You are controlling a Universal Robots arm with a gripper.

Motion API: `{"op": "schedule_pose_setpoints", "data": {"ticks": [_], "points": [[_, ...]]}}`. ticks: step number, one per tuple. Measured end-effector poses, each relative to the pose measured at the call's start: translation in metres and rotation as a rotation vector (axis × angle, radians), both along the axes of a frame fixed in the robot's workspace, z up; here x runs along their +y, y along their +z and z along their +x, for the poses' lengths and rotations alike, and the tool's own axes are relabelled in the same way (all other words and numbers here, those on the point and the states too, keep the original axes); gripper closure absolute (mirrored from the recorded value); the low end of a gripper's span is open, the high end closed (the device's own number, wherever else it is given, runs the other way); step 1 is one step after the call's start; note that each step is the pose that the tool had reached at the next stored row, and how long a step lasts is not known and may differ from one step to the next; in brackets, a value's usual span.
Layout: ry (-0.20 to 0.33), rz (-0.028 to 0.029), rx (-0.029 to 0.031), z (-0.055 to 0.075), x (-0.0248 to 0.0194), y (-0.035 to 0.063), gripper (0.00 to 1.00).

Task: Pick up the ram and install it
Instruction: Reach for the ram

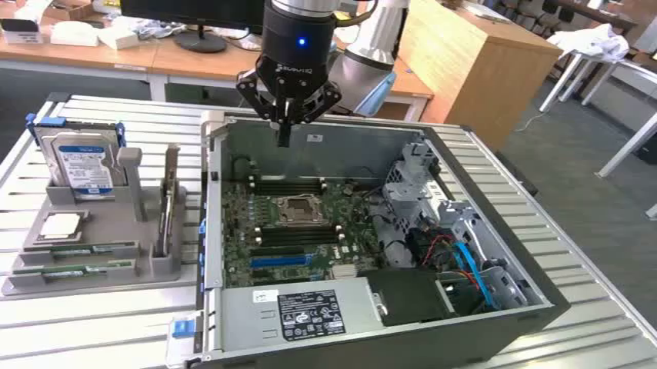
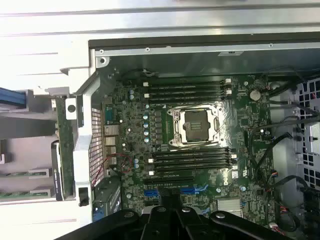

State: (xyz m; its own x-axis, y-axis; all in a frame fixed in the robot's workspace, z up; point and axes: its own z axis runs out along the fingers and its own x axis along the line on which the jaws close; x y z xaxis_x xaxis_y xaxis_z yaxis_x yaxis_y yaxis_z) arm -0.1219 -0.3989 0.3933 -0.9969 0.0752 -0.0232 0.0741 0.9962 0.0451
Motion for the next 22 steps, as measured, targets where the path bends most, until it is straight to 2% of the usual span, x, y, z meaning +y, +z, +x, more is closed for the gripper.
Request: {"op": "schedule_pose_setpoints", "data": {"ticks": [12,22], "points": [[0.000,0.0001,-0.0002,0.000,0.0000,0.0000,0.90],[0.000,-0.0001,-0.0001,-0.013,0.0000,0.0000,0.90]]}}
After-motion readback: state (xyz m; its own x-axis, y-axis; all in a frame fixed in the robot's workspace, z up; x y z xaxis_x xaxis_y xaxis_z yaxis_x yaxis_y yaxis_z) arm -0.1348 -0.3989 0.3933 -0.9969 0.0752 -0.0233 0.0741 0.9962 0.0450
